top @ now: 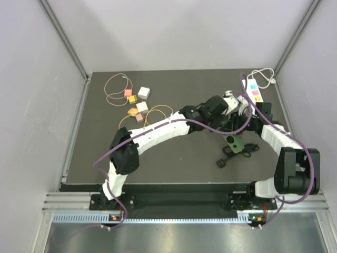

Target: Pull the plug off the socket

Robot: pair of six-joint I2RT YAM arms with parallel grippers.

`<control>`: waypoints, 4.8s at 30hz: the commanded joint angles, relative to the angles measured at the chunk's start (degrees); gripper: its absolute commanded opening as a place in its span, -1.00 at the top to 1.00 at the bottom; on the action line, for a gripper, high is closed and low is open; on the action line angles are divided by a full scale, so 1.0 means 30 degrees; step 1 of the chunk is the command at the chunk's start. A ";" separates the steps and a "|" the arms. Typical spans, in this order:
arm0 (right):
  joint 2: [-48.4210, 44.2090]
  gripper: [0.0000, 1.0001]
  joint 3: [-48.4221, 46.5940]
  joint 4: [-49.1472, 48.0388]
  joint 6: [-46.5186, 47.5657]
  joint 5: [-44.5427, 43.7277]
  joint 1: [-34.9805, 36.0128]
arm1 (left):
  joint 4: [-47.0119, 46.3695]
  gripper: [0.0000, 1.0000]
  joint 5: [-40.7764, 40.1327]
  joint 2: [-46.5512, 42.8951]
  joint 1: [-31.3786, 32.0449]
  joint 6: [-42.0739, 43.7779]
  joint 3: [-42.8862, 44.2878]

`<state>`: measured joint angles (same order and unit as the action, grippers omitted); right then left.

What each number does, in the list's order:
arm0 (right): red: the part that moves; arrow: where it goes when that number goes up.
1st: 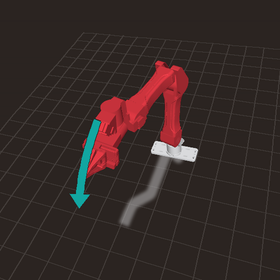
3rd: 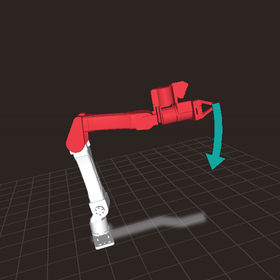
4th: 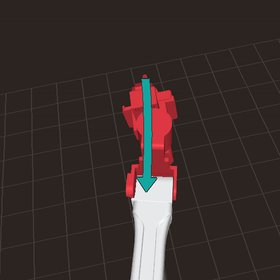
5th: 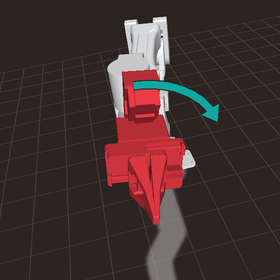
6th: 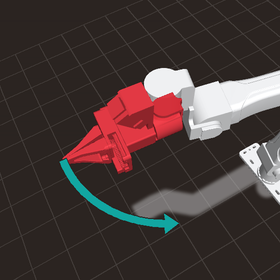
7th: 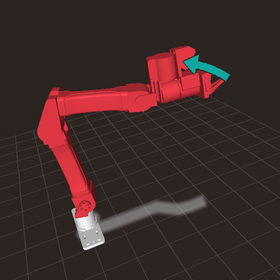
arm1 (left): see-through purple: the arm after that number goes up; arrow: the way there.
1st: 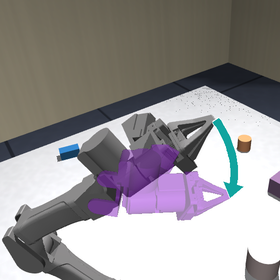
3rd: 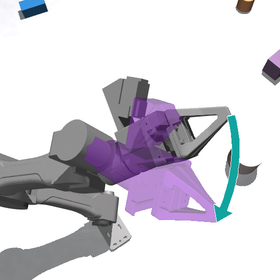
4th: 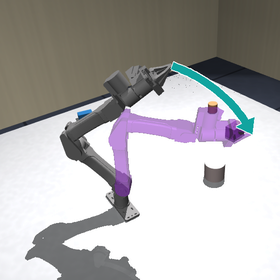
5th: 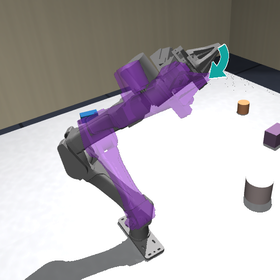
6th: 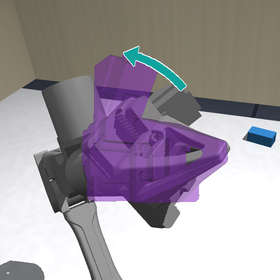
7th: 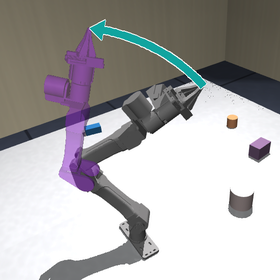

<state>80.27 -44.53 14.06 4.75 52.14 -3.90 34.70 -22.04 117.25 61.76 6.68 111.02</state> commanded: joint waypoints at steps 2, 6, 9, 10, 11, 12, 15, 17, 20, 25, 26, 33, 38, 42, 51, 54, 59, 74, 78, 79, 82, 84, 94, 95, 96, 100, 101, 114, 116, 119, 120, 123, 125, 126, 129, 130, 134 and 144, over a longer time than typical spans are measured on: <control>0.0314 1.00 -0.0244 -0.1934 -0.0354 -0.3434 -0.0106 | -0.4348 1.00 0.8593 -0.3484 -0.0221 -0.4182 -0.0879; 0.0342 1.00 -0.0272 -0.1876 -0.0383 -0.3405 -0.0194 | -0.7107 1.00 1.2205 -0.5564 -0.2329 -0.7606 -0.4359; 0.0314 1.00 -0.0273 -0.1905 -0.0354 -0.3376 -0.0223 | -0.7728 1.00 1.2709 -0.6971 -0.3416 -0.7940 -0.5627; 0.0314 1.00 -0.0244 -0.1905 -0.0354 -0.3376 -0.0223 | -0.7670 1.00 1.2738 -0.7090 -0.3621 -0.7910 -0.5688; 0.0372 1.00 -0.0243 -0.1876 -0.0354 -0.3376 -0.0223 | -0.7524 1.00 1.2767 -0.7150 -0.3652 -0.7909 -0.5660; 0.0372 1.00 -0.0243 -0.1905 -0.0325 -0.3376 -0.0223 | -0.7407 1.00 1.2971 -0.7063 -0.3652 -0.7996 -0.5631; 0.0372 1.00 -0.0243 -0.1905 -0.0296 -0.3376 -0.0223 | -0.7319 1.00 1.3148 -0.6713 -0.3652 -0.8145 -0.5281; 0.0372 1.00 -0.0272 -0.1876 -0.0266 -0.3434 -0.0223 | -0.6793 1.00 1.3061 -0.6448 -0.3594 -0.7940 -0.4755; 0.0372 1.00 -0.0273 -0.1876 -0.0208 -0.3435 -0.0223 | -0.5651 1.00 1.4255 -0.5951 -0.3739 -0.7325 -0.3702; 0.0490 1.00 -0.0302 -0.1818 -0.0178 -0.3376 -0.0223 | -0.3337 1.00 1.4706 -0.5480 -0.4121 -0.6242 -0.2408; 0.0490 1.00 -0.0302 -0.1817 -0.0178 -0.3376 -0.0223 | -0.3073 1.00 1.3715 -0.5596 -0.4121 -0.5949 -0.2495; 0.0606 1.00 -0.0302 -0.1817 -0.0208 -0.3347 -0.0223 | -0.2953 1.00 0.9845 -0.5308 -0.2602 -0.5098 -0.3286; 0.0636 1.00 -0.0302 -0.1788 -0.0208 -0.3230 -0.0223 | -0.3479 1.00 0.6858 -0.4222 -0.1310 -0.3988 -0.3695; 0.0636 1.00 -0.0331 -0.1788 -0.0237 -0.3200 -0.0223 | -0.3772 1.00 0.5064 -0.3459 -0.0693 -0.3310 -0.3726; 0.0665 1.00 -0.0360 -0.1788 -0.0208 -0.2966 -0.0252 | -0.4973 1.00 0.5266 -0.5975 -0.2416 -0.5036 -0.5889; 0.0548 1.00 -0.0332 -0.1788 -0.0208 -0.2908 -0.0310 | -0.5645 1.00 0.5676 -0.7465 -0.3733 -0.5944 -0.8085; 0.0490 1.00 -0.0360 -0.1788 -0.0237 -0.2732 -0.0398 | -0.6350 1.00 0.5738 -0.9900 -0.6694 -0.7467 -1.2590; 0.0431 1.00 -0.0332 -0.1759 -0.0237 -0.2380 -0.0545 | -0.7051 1.00 0.4976 -1.3597 -1.6127 -0.8613 -2.0102; 0.0431 1.00 -0.0361 -0.1788 -0.0237 -0.2292 -0.0604 | -0.8078 0.99 0.5354 -1.2865 -1.7069 -0.8583 -2.0425; 0.0431 1.00 -0.0361 -0.1788 -0.0237 -0.2292 -0.0633 | -0.8167 0.98 0.5442 -1.2631 -1.7215 -0.8583 -2.0309; 0.0431 1.00 -0.0332 -0.1759 -0.0237 -0.2146 -0.0809 | -0.8110 0.68 0.5882 -1.1139 -1.7480 -0.8437 -1.9548; 0.0460 1.00 -0.0361 -0.1788 -0.0237 -0.2116 -0.0838 | -0.7905 0.44 0.6261 -1.0814 -1.7480 -0.8408 -1.9022; 0.0548 1.00 -0.0390 -0.1759 -0.0179 -0.1940 -0.1131 | -0.7260 -0.33 0.7230 -1.1366 -1.7568 -0.8173 -1.8052; 0.0548 1.00 -0.0361 -0.1759 -0.0178 -0.1940 -0.1160 | -0.7230 -0.36 0.7839 -1.1543 -1.7568 -0.8144 -1.8023; 0.0548 1.00 -0.0419 -0.1759 -0.0178 -0.1911 -0.1160 | -0.7201 -0.41 0.7962 -1.1748 -1.7568 -0.8086 -1.8023; 0.0519 1.00 -0.0390 -0.1729 -0.0149 -0.1853 -0.1365 | -0.7084 -0.57 0.7817 -1.2452 -1.7568 -0.7618 -1.8023; 0.0548 1.00 -0.0390 -0.1700 -0.0149 -0.1853 -0.1424 | -0.6997 -0.58 0.7729 -1.2482 -1.7539 -0.7529 -1.7994; 0.0606 1.00 -0.1472 -0.1463 -0.0703 -0.1354 -0.2069 | -0.7112 -0.59 1.1942 -1.6663 -1.7597 -0.7908 -1.8227; 0.1333 1.00 -0.2086 -0.2021 -0.1318 -0.1413 -0.2069 | -0.7317 -0.60 1.2181 -1.7604 -1.7597 -0.7997 -1.8636; 0.3466 1.00 -0.4310 -0.2081 -0.3538 -0.1559 -0.2040 | -0.7319 -0.61 1.2240 -1.9567 -1.7597 -0.8114 -1.9952; 0.4000 1.00 -0.4838 -0.2255 -0.4098 -0.1618 -0.2039 | -0.7231 -0.62 1.2211 -2.0500 -1.7597 -0.8056 -2.0189; 0.5934 1.00 -0.6538 -0.3368 -0.5684 -0.2783 -0.1690 | -0.6733 -0.65 1.2182 -2.2113 -1.7597 -0.7881 -2.0893; 0.7278 1.00 -0.7798 -0.3895 -0.6065 -0.3373 -0.1426 | -0.6440 -0.65 1.2268 -2.2791 -1.7568 -0.7705 -2.1389; 0.7692 1.00 -0.8150 -0.4129 -0.6473 -0.3637 -0.1250 | -0.6352 -0.67 1.2298 -2.3404 -1.7597 -0.7588 -2.1537; 0.9450 1.00 -0.9673 -0.5064 -0.7238 -0.4691 -0.1102 | -0.6060 -0.67 1.2445 -2.4343 -1.7597 -0.7150 -2.2007; 1.0295 1.00 -1.0576 -0.5069 -0.7297 -0.4868 -0.1044 | -0.5971 -0.67 1.2474 -2.4492 -1.7597 -0.7032 -2.2123; 1.1706 0.91 -1.1990 -0.5156 -0.7589 -0.5660 -0.0839 | -0.5619 -0.67 1.2503 -2.5167 -1.7597 -0.6621 -2.2708; 1.2882 0.27 -1.3105 -0.4515 -0.6098 -0.7388 -0.0194 | -0.5823 -0.66 1.3060 -2.6192 -1.7597 -0.6650 -2.3325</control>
<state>118.78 -80.01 4.27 -15.97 31.75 -5.65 18.41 15.70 40.03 9.26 -14.06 41.45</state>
